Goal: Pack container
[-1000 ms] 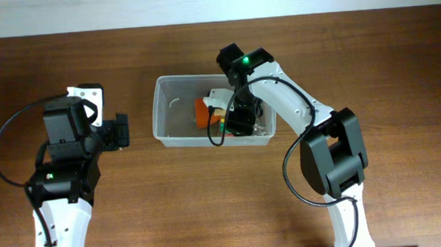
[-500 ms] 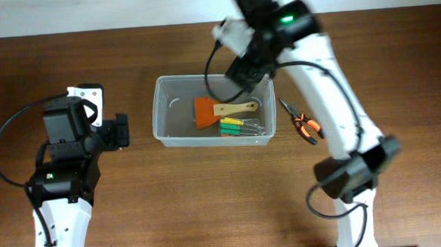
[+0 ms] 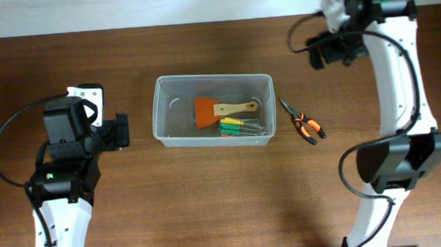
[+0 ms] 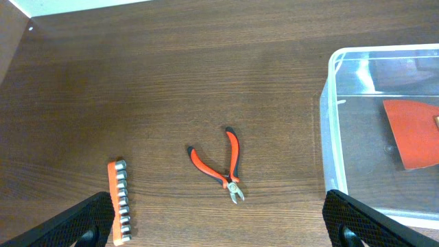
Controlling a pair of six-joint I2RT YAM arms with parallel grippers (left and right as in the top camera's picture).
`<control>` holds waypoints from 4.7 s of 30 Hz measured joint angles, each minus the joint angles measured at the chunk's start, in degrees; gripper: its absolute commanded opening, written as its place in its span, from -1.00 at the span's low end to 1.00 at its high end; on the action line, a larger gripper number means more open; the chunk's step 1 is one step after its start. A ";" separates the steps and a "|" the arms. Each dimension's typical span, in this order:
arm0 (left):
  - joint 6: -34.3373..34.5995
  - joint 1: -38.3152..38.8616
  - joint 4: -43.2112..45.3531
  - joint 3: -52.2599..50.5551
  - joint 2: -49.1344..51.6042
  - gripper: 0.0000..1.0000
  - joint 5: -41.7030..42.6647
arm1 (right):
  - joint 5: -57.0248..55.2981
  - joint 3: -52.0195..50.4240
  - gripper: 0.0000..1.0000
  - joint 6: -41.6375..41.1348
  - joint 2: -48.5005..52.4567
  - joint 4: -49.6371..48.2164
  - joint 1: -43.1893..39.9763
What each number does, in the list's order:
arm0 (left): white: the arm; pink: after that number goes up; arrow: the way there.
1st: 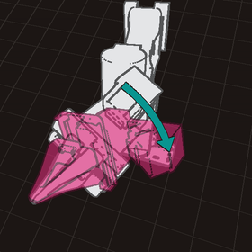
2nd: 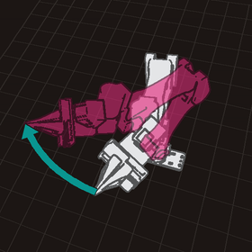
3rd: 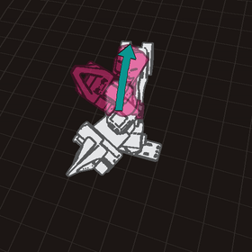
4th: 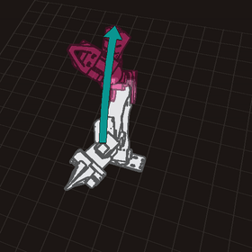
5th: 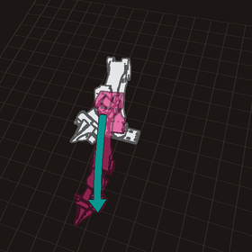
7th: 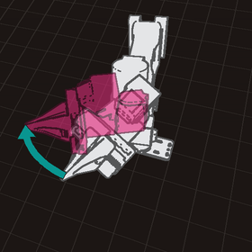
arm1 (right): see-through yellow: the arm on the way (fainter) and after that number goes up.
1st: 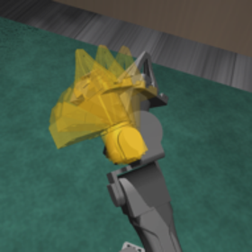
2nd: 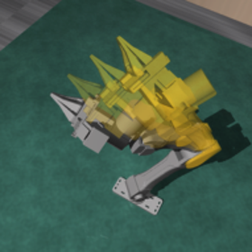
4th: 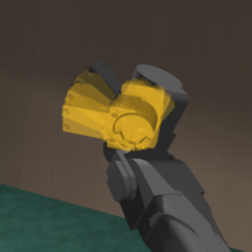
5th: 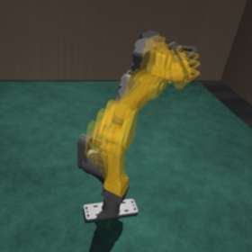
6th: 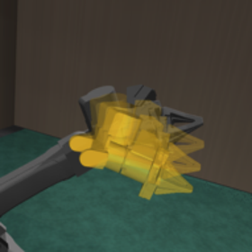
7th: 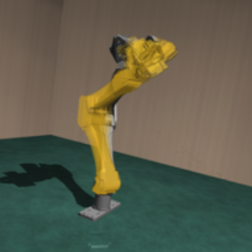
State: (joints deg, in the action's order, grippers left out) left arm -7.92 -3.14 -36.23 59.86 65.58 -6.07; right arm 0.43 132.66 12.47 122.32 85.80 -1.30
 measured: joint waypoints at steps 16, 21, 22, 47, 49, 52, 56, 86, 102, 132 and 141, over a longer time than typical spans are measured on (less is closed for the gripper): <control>0.00 0.00 0.00 0.00 0.00 0.98 0.00 | 0.07 -31.26 0.61 6.54 0.74 -13.51 -1.60; 0.00 0.00 0.00 0.00 0.00 0.98 0.00 | 0.35 -34.67 0.57 9.40 0.74 -15.93 -1.62; 0.00 0.00 0.00 0.00 0.00 0.98 0.00 | 0.50 -35.32 0.57 9.92 0.74 -16.46 -1.62; 0.00 0.00 0.00 0.00 0.00 0.98 0.00 | 3.23 -47.78 0.33 14.86 -1.42 -30.97 -1.57; 0.00 0.00 0.00 0.00 0.00 0.98 0.00 | 3.19 -47.78 0.33 15.19 -1.42 -30.95 -1.57; 0.00 0.00 0.00 0.00 0.00 0.98 0.00 | 3.04 -47.78 0.25 15.58 -1.42 -30.95 -1.55; 0.00 0.00 0.00 0.00 0.00 0.98 0.00 | 2.75 -47.82 0.11 16.17 -1.42 -30.80 -1.51; 0.00 0.00 0.00 0.00 0.00 0.98 0.00 | -0.20 -48.19 -0.62 14.36 -1.42 -29.90 2.32; 0.00 0.00 0.02 0.00 0.00 0.98 0.00 | 1.73 -22.34 -0.92 10.03 0.81 -9.94 2.64; 0.00 0.00 0.00 0.00 0.02 0.98 0.00 | -0.24 -9.55 -0.43 -1.79 0.42 -0.90 3.06; 0.00 0.00 0.00 0.00 0.02 0.98 0.00 | 0.52 -25.51 -0.27 -9.94 0.57 -3.02 0.70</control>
State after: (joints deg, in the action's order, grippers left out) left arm -7.92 -3.14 -36.23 59.86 65.60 -6.07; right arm 0.95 107.15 2.52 122.89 82.78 -0.60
